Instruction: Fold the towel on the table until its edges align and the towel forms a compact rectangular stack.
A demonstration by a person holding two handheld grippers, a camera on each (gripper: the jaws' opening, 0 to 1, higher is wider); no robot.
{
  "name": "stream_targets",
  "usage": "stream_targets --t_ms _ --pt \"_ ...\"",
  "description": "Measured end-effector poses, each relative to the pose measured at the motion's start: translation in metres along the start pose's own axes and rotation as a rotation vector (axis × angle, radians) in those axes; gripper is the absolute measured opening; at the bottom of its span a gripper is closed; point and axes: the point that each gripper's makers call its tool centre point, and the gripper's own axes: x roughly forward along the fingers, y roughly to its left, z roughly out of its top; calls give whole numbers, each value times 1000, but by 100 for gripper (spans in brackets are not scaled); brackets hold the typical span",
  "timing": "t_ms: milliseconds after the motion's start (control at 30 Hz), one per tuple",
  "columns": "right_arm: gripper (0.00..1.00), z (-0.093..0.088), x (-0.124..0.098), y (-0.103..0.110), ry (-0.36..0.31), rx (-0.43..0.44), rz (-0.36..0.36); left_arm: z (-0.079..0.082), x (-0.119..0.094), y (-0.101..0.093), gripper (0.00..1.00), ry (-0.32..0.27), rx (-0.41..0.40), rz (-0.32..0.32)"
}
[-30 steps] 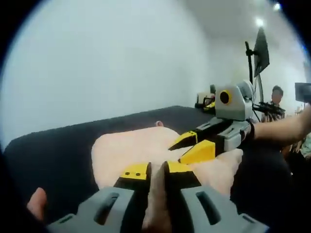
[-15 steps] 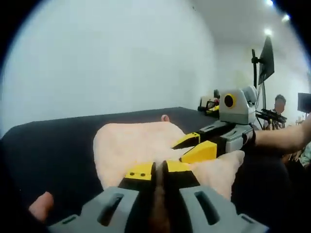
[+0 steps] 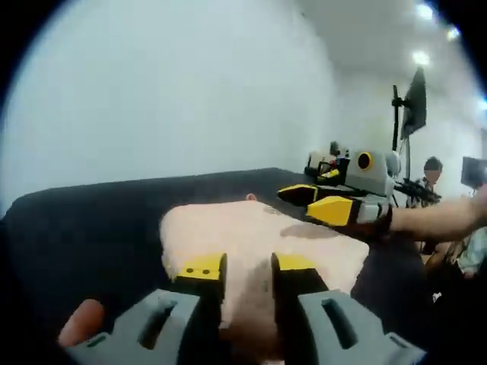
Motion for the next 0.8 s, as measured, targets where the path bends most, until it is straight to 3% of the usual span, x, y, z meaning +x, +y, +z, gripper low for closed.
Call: stream_targets --t_ms 67,100,133,167,200,233,267,300,333,367,400,467,500,533,567,600,633,667,700,733,800 --pt "33 11 -14 -19 73 168 -95 0 -14 4 28 103 -98 -4" --pt "33 14 -17 -24 86 248 -117 -3 -19 3 32 165 -201 -27" --pt "33 11 -29 -10 117 326 -141 -7 -22 0 37 227 -321 -57" --pt "33 13 -35 -3 137 451 -112 -10 -25 -4 43 283 -446 -91" --pt "35 10 -35 -13 173 553 -106 -11 -27 -9 45 328 -561 -123" --pt "44 1 -36 -16 206 609 -136 -13 -27 -13 44 358 -654 -149" --pt "54 -6 -30 -26 257 674 -122 -17 -23 -14 46 372 -708 -154" --pt "69 -24 -32 -19 346 739 -117 -23 -18 -3 54 388 -713 -111" --pt "74 -36 -32 -13 372 770 -105 -31 -15 6 57 413 -713 -67" --pt "75 -45 -35 -10 405 833 -111 -37 -14 8 56 425 -736 -53" --pt "70 -54 -34 -22 426 867 -144 -44 -15 9 55 451 -769 -47" --pt "63 -60 -24 -34 425 871 -157 -59 -16 11 56 483 -800 -41" --pt "63 -62 -22 -38 424 867 -165 -71 -21 -3 55 497 -789 -44" --pt "64 -63 -19 -46 426 874 -167 -70 -21 -3 51 479 -783 -42" --pt "66 -67 -14 -50 437 894 -160 -66 -19 14 50 476 -812 -38" --pt "63 -70 -18 -40 436 913 -150 -62 -17 12 51 463 -834 -59" --pt "62 -70 -14 -43 437 918 -153 -56 -11 24 52 457 -858 -82" --pt "61 -68 -15 -45 440 923 -150 -56 -7 25 52 457 -867 -91" --pt "58 -69 -11 -48 445 925 -149 -58 -6 14 51 455 -859 -95" --pt "57 -72 -13 -39 446 925 -150 -57 -3 11 50 454 -848 -116" --pt "53 -73 -7 -42 444 936 -149 -55 8 20 47 455 -849 -139"
